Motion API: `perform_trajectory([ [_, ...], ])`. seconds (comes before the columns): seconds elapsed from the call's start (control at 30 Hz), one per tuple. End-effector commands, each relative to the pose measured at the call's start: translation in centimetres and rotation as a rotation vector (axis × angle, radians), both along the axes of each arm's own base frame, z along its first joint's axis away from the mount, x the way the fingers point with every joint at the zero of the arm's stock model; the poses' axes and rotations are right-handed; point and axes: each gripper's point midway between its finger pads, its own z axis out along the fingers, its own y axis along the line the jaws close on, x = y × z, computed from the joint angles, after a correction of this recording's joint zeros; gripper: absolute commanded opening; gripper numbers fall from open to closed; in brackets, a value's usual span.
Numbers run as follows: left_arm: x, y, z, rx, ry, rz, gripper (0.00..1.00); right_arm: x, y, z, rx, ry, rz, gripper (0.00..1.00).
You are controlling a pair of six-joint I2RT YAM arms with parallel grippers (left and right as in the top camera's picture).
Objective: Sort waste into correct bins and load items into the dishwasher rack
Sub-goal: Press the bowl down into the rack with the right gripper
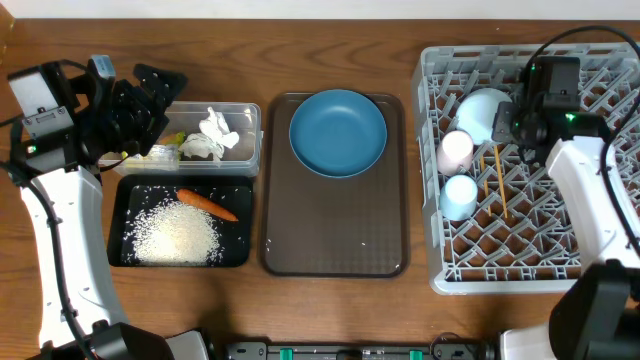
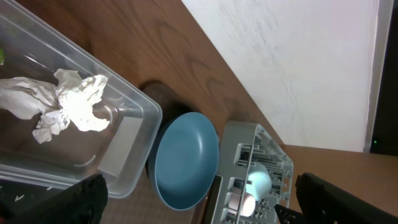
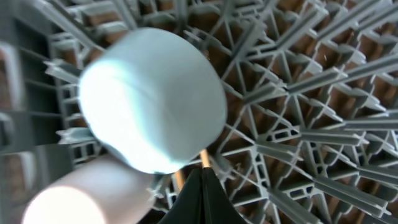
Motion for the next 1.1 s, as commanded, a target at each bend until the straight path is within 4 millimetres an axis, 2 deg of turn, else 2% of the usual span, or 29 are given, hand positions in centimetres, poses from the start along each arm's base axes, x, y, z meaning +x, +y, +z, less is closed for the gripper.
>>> perform_trajectory([
  [0.0, 0.0, 0.1, -0.1, -0.003, 0.006, 0.007, 0.98, 0.1, -1.5, -0.1, -0.021, 0.006, -0.024, 0.02],
  [0.1, 0.0, 0.1, -0.1, -0.003, 0.006, 0.007, 0.98, 0.3, -1.8, 0.1, -0.016, -0.006, -0.030, 0.02],
  [0.17, 0.0, 0.1, -0.1, -0.003, 0.006, 0.007, 0.98, 0.5, -1.2, 0.4, 0.011, -0.023, -0.006, 0.02],
  [0.33, 0.0, 0.1, -0.1, -0.003, 0.006, 0.007, 0.98, 1.2, 2.4, 1.5, 0.166, -0.077, 0.130, 0.02],
  [0.4, 0.0, 0.1, -0.1, -0.003, 0.006, 0.007, 0.98, 1.3, 3.2, 1.6, 0.200, -0.082, 0.163, 0.02],
  [0.53, 0.0, 0.1, -0.1, -0.003, 0.006, 0.007, 0.98, 1.2, 2.5, 1.0, 0.155, -0.065, 0.164, 0.02],
  [0.87, 0.0, 0.1, -0.1, -0.003, 0.006, 0.007, 0.98, 2.1, 1.9, -2.2, 0.137, -0.018, 0.148, 0.02],
  [1.07, 0.0, 0.1, -0.1, -0.003, 0.006, 0.007, 0.98, 2.8, 1.7, -3.0, 0.131, -0.024, 0.147, 0.03],
])
